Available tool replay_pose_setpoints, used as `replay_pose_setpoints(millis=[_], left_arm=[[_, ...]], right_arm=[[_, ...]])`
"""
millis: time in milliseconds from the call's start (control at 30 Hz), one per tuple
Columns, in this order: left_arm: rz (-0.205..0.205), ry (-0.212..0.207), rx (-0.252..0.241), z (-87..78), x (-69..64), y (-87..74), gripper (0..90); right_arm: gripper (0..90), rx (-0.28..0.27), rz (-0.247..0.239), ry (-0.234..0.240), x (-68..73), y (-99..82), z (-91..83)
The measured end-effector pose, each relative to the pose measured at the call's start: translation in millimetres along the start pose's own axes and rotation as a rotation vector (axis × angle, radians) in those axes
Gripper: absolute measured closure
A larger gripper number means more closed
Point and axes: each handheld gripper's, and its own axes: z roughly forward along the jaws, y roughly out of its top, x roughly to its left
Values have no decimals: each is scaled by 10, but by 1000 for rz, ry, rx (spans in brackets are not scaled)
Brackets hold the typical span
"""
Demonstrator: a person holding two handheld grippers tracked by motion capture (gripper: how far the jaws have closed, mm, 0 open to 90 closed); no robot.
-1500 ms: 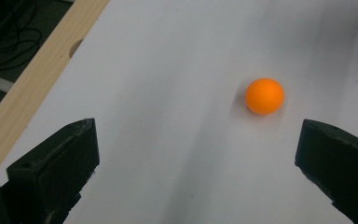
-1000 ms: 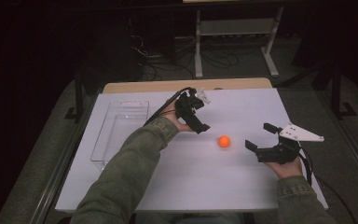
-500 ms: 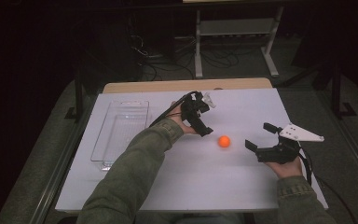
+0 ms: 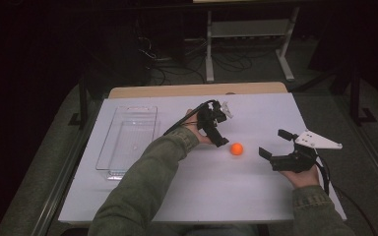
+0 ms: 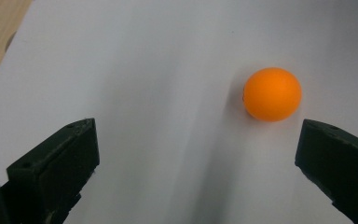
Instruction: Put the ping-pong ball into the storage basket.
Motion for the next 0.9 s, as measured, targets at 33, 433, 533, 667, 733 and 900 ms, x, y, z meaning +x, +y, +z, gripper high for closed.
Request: replay_pose_setpoints(millis=[33,433,533,667,733,900], left_arm=[[-1,-2,2,14,-4,2,0],[14,-35,12,173,-30,2,0],[16,-39,14,209,-42,6,0],[26,-53,19,266,-70,23,0],[31,-59,23,303,-90,37,0],[43,-77,26,366,-132,91,0]], right_arm=[[0,-1,0,0,-1,0,0],[0,3,-1,1,1,-2,2],[0,4,-1,1,3,-2,1],[0,6,-3,2,2,-4,2],[0,5,-2,2,2,-3,1],[0,5,-1,3,1,-3,-1]])
